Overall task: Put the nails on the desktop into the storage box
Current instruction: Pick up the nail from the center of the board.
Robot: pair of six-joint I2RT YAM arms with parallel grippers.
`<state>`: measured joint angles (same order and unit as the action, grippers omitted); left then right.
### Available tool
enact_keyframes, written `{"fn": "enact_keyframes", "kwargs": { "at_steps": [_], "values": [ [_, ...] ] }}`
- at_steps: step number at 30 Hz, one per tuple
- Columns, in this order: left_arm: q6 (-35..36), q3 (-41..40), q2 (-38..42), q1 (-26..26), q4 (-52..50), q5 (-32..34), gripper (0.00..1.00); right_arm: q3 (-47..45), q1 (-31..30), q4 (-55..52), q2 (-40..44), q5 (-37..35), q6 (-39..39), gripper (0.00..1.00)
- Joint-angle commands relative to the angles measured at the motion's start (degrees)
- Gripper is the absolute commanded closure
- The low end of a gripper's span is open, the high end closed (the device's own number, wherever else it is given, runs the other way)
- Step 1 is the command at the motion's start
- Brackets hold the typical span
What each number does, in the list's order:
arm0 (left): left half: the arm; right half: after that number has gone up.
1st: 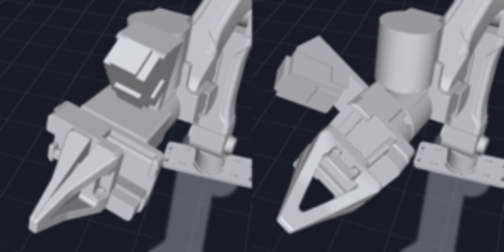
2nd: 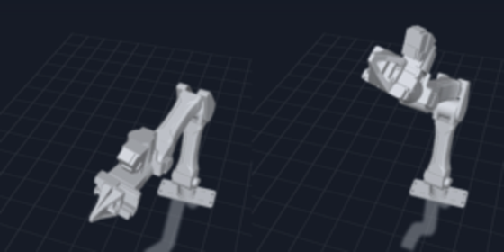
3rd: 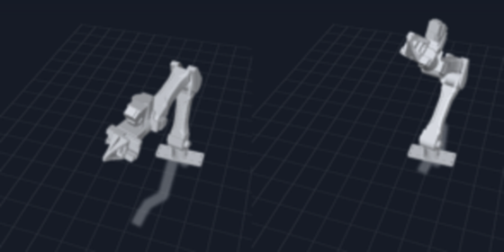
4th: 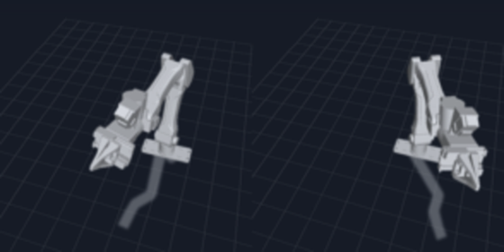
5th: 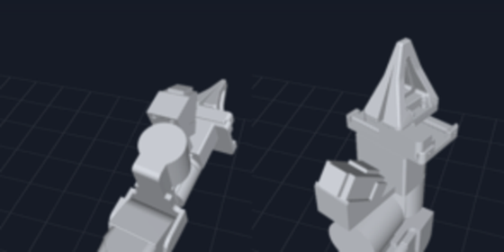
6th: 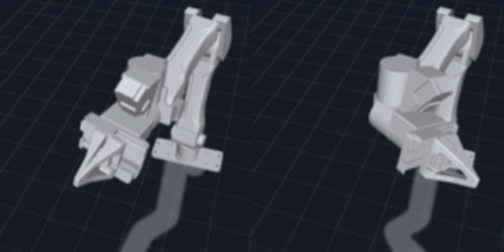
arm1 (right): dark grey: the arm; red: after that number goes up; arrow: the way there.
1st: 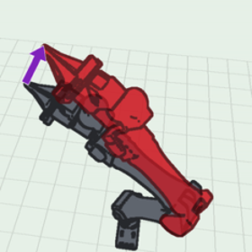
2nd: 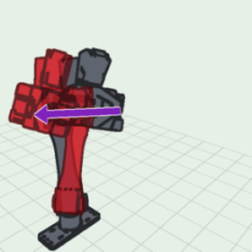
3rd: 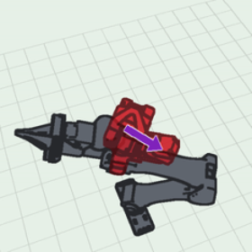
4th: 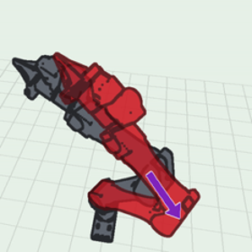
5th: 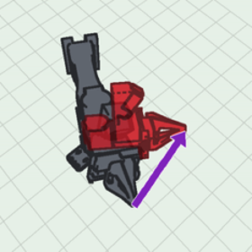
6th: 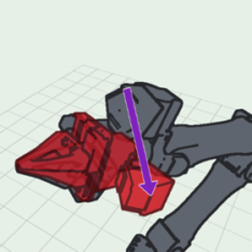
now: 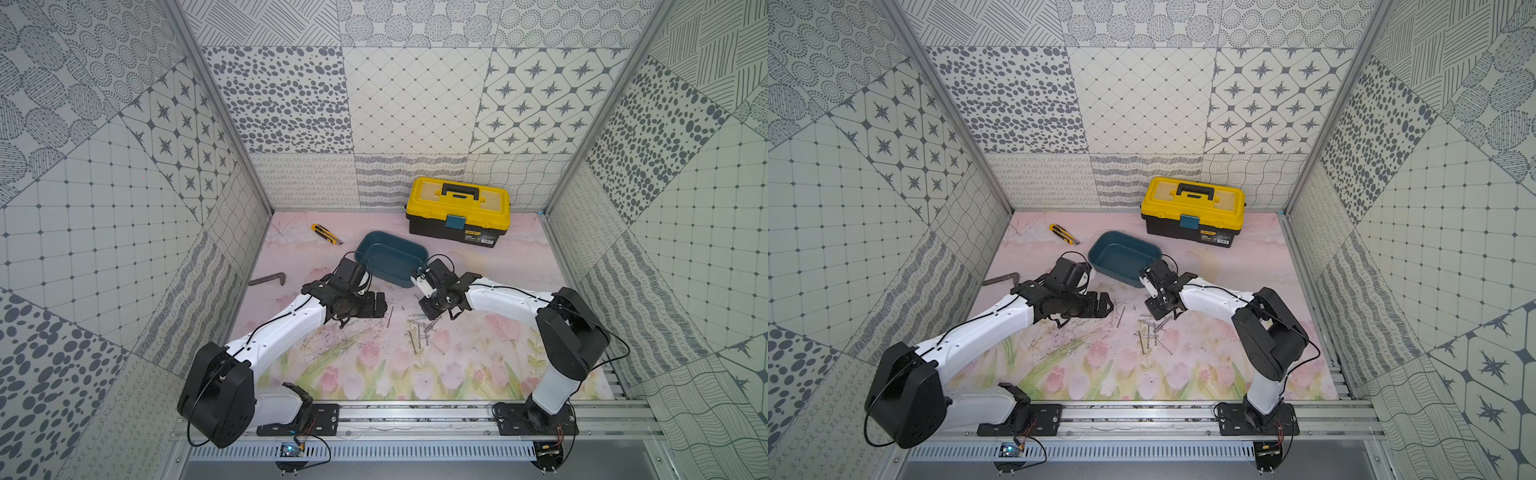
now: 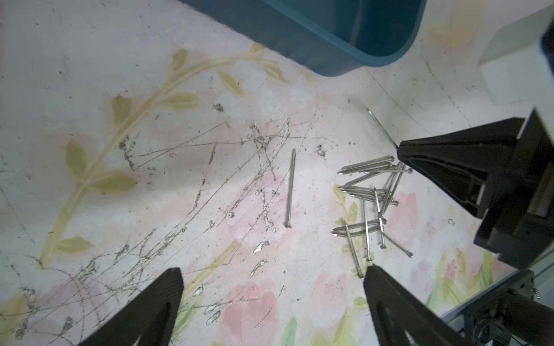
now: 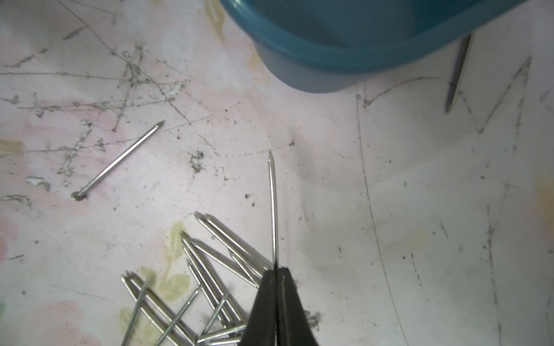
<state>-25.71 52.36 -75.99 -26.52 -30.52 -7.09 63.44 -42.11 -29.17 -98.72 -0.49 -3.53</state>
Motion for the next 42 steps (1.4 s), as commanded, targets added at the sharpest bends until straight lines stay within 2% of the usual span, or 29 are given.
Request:
{"fn": "enact_keyframes", "kwargs": {
  "at_steps": [1, 11, 17, 21, 27, 33, 42],
  "values": [
    [-3.6, 0.7, 0.4, 0.0, 6.2, -4.5, 0.01, 0.5, -0.4, -0.6, 3.1, 2.3, -2.5, 1.0],
    [-12.6, 2.1, 2.8, 2.3, 15.8, -17.6, 0.0, -0.4, -0.3, -0.5, 10.8, 10.0, -13.2, 1.0],
    [-22.7, 1.7, 2.4, 5.8, 25.0, -28.8, 0.0, 1.3, -0.2, 1.1, 14.3, 12.4, -18.6, 1.0],
    [-27.2, 2.3, 1.8, 6.1, 30.9, -33.1, 0.01, 3.7, -0.1, 2.0, 15.5, 13.9, -21.4, 1.0],
    [-29.8, 4.3, 0.4, 6.1, 34.5, -37.3, 0.04, 7.1, 0.9, 3.3, 16.2, 15.9, -24.5, 1.0],
    [-30.4, 4.4, -0.4, 6.1, 35.0, -37.7, 0.06, 9.0, 0.9, 4.7, 16.0, 16.8, -26.5, 1.0],
    [-32.6, 5.8, -3.7, 6.1, 37.5, -39.9, 0.24, 9.7, 0.9, 5.0, 16.6, 16.1, -27.4, 1.0]
  ]
}}
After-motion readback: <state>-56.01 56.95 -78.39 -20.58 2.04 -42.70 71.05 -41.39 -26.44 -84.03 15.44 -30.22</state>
